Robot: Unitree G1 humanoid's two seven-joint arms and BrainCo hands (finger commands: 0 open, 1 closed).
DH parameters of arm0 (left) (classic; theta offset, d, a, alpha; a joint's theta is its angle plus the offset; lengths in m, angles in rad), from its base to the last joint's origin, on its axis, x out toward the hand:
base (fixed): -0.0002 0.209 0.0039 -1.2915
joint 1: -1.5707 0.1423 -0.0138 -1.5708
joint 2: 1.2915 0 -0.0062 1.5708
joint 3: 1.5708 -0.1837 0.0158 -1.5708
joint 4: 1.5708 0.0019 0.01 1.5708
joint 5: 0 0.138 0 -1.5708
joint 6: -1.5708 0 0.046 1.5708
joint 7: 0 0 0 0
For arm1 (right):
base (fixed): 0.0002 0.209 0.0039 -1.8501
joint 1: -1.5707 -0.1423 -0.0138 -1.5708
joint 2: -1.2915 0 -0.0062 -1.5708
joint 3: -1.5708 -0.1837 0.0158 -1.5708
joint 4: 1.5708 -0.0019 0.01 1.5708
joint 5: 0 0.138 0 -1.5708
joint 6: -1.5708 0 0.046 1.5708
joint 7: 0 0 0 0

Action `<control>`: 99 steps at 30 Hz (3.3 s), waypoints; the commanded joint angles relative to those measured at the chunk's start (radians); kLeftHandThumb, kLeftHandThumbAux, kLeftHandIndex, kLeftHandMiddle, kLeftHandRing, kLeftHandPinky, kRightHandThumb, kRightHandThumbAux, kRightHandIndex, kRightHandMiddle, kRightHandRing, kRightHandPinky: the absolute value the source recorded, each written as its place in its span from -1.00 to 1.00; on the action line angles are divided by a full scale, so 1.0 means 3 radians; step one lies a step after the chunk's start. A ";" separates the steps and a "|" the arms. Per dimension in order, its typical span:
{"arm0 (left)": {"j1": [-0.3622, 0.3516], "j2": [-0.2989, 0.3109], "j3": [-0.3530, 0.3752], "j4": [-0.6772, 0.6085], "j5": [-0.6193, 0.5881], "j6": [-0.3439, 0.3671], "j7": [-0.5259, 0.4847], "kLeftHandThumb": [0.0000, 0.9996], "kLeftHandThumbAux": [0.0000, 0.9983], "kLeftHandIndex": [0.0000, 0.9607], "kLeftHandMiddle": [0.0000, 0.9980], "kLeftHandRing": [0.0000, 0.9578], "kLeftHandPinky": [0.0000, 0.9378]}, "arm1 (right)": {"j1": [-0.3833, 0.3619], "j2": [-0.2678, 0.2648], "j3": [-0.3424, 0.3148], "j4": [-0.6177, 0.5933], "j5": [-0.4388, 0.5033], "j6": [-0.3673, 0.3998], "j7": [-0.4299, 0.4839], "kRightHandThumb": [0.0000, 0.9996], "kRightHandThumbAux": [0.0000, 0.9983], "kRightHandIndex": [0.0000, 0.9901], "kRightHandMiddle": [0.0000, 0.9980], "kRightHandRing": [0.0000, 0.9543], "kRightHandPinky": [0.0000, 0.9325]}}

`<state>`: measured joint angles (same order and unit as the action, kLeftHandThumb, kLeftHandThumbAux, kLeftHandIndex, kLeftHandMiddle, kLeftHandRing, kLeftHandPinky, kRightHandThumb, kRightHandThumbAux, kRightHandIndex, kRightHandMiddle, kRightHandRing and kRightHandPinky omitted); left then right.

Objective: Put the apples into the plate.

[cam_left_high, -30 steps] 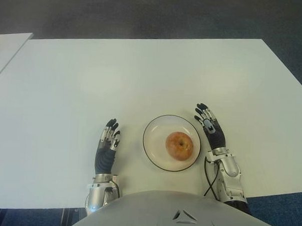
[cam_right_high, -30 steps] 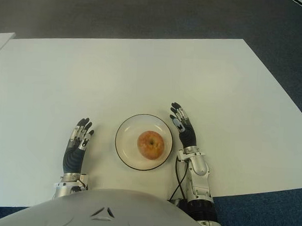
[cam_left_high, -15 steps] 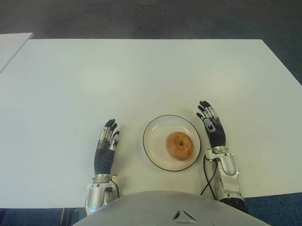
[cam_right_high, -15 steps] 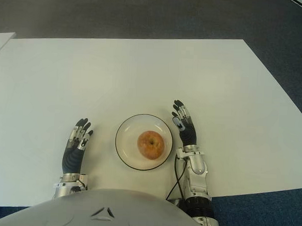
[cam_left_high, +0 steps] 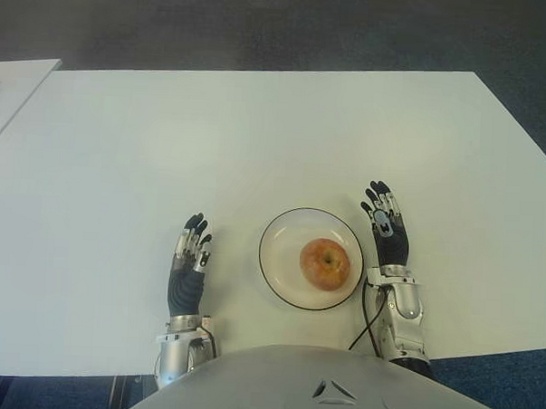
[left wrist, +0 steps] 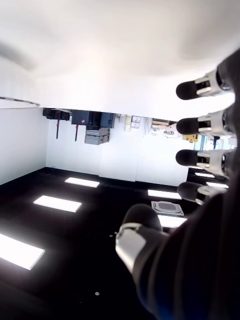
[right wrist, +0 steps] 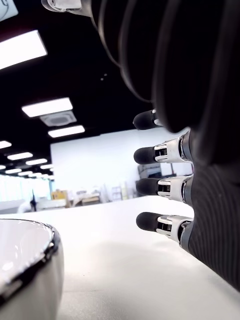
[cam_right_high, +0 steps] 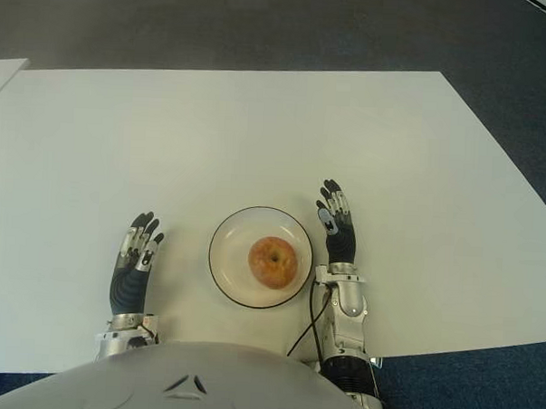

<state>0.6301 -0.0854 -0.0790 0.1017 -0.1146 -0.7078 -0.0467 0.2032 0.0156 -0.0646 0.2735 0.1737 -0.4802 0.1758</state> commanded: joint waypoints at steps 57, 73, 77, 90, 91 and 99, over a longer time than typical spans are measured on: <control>-0.0241 -0.0180 -0.0130 0.0423 0.0012 -0.0279 0.0435 -0.77 -0.08 -1.00 -1.00 -1.00 -1.00 | 0.0174 0.0321 0.0136 0.0046 -0.0068 0.0319 -0.1163 -0.92 -0.04 -1.00 -1.00 -1.00 -1.00; -0.0354 -0.0247 -0.0020 0.0637 -0.0020 -0.0509 0.0448 -0.78 -0.03 -1.00 -1.00 -1.00 -1.00 | 0.0198 0.0273 0.0138 -0.0069 -0.0082 0.0501 -0.1046 -0.89 0.01 -1.00 -1.00 -1.00 -1.00; -0.0380 -0.0242 -0.0003 0.0692 0.0003 -0.0551 0.0459 -0.79 -0.02 -1.00 -1.00 -1.00 -1.00 | 0.0198 0.0274 0.0127 -0.0079 -0.0070 0.0514 -0.1027 -0.89 0.01 -1.00 -1.00 -1.00 -1.00; -0.0399 -0.0424 0.0030 0.0731 0.0057 -0.0705 0.0685 -0.82 0.04 -1.00 -1.00 -1.00 -1.00 | 0.0151 0.0396 0.0041 -0.0003 -0.0166 0.0339 -0.1300 -0.89 -0.03 -1.00 -1.00 -1.00 -1.00; -0.0406 -0.0444 0.0037 0.0740 0.0073 -0.0739 0.0723 -0.82 0.04 -1.00 -1.00 -1.00 -1.00 | 0.0146 0.0407 0.0038 0.0012 -0.0179 0.0312 -0.1336 -0.90 -0.03 -1.00 -1.00 -1.00 -1.00; -0.0426 -0.0596 0.0030 0.0774 0.0316 -0.0948 0.1097 -0.84 0.06 -1.00 -1.00 -1.00 -1.00 | 0.0101 0.0496 0.0023 0.0109 -0.0209 0.0160 -0.1632 -0.90 -0.03 -1.00 -1.00 -1.00 -1.00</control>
<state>0.5381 -0.1027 -0.0805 0.2780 -0.0541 -1.0061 0.2316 0.2118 0.0543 -0.0337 0.2365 0.1054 -0.4567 -0.2667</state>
